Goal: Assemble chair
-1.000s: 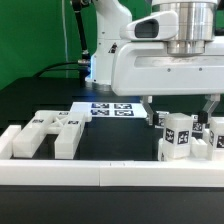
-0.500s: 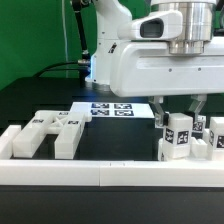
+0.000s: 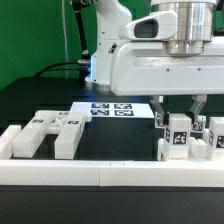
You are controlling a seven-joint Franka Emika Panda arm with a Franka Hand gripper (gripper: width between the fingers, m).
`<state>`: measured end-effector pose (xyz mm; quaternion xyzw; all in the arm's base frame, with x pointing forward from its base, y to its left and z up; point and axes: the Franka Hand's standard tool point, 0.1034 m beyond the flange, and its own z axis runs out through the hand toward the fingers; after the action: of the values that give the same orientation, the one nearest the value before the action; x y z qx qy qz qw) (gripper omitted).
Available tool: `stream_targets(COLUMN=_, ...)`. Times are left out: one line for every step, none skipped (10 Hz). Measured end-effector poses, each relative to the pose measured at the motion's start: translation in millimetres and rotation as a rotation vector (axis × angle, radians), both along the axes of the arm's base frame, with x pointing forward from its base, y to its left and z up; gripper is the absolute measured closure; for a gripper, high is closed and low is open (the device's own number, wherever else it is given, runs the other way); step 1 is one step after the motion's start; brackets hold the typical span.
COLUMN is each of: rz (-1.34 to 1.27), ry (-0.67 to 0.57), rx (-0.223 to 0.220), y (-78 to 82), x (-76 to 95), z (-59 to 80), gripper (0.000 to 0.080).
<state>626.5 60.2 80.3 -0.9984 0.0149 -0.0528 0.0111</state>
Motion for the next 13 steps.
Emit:
stream_targets(rz=-0.095, ry=0.002, rx=0.010, y=0.6, x=-0.3, z=-0.2, gripper=0.0510)
stream_targets(rz=-0.191, ry=0.004, rx=0.021, y=0.8, x=-0.9, z=-0.8, gripper=0.0509)
stream_targets(rz=-0.284, ry=0.004, rx=0.030, y=1.1, x=-1.0, z=-1.0, gripper=0.0509)
stream_targets(rz=-0.361, ry=0.003, rx=0.039, y=1.4, x=-1.0, z=-1.2, gripper=0.0509)
stream_targets(rz=-0.431, ry=0.005, rx=0.046, y=2.1, x=-1.1, z=-1.2, gripper=0.0509)
stream_targets(rz=-0.557, ry=0.011, rx=0.059, y=3.7, x=-1.6, z=-1.2, gripper=0.0509)
stream_targets(rz=-0.649, ry=0.012, rx=0.069, y=4.0, x=-1.5, z=-1.2, gripper=0.0509)
stream_targets(rz=-0.696, ry=0.012, rx=0.075, y=4.1, x=-1.4, z=-1.3, gripper=0.0509)
stream_targets(rz=-0.780, ry=0.013, rx=0.085, y=4.7, x=-1.2, z=-1.4, gripper=0.0509)
stream_targets(rz=-0.821, ry=0.013, rx=0.089, y=4.8, x=-1.1, z=-1.3, gripper=0.0509)
stream_targets(rz=-0.873, ry=0.014, rx=0.095, y=4.7, x=-1.0, z=-1.2, gripper=0.0509)
stream_targets(rz=-0.844, ry=0.014, rx=0.092, y=4.5, x=-1.0, z=-1.3, gripper=0.0509)
stream_targets(rz=-0.826, ry=0.014, rx=0.090, y=4.8, x=-1.1, z=-1.3, gripper=0.0509)
